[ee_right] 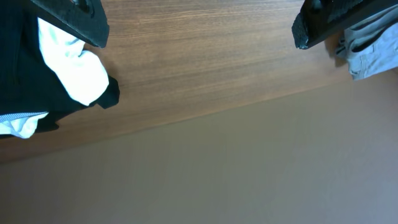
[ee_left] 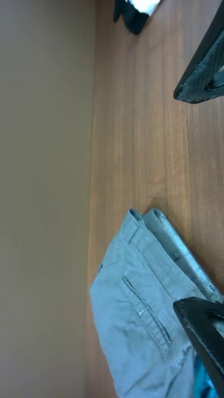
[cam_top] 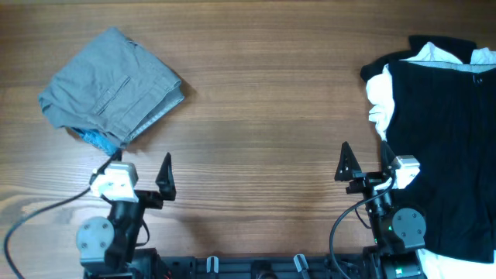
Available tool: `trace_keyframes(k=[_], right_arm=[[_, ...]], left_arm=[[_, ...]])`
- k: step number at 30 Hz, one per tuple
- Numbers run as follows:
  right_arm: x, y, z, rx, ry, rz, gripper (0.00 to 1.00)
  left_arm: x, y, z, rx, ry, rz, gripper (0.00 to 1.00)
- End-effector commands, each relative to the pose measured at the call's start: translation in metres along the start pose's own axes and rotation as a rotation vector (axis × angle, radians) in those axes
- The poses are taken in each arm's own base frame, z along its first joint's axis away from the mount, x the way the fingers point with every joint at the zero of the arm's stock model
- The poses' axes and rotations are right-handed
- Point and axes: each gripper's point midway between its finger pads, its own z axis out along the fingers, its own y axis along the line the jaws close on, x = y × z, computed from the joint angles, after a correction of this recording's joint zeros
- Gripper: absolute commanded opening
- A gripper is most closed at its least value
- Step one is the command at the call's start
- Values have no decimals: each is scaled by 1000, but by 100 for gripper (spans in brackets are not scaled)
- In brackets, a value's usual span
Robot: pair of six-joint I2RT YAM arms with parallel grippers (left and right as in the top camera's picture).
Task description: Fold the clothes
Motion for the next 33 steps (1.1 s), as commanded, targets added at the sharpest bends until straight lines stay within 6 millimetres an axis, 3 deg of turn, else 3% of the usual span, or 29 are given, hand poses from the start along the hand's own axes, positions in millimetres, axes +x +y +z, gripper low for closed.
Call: trace_keyframes(k=[1, 10, 33], right_arm=[[-3, 0, -1, 0, -13, 7, 100], [-3, 0, -1, 0, -13, 7, 100], [-3, 0, -1, 0, -13, 7, 100]], left_arm=[[18, 3, 8, 2, -11, -12, 100], [57, 9, 28, 4, 1, -14, 100], [53, 9, 30, 7, -32, -8, 100]])
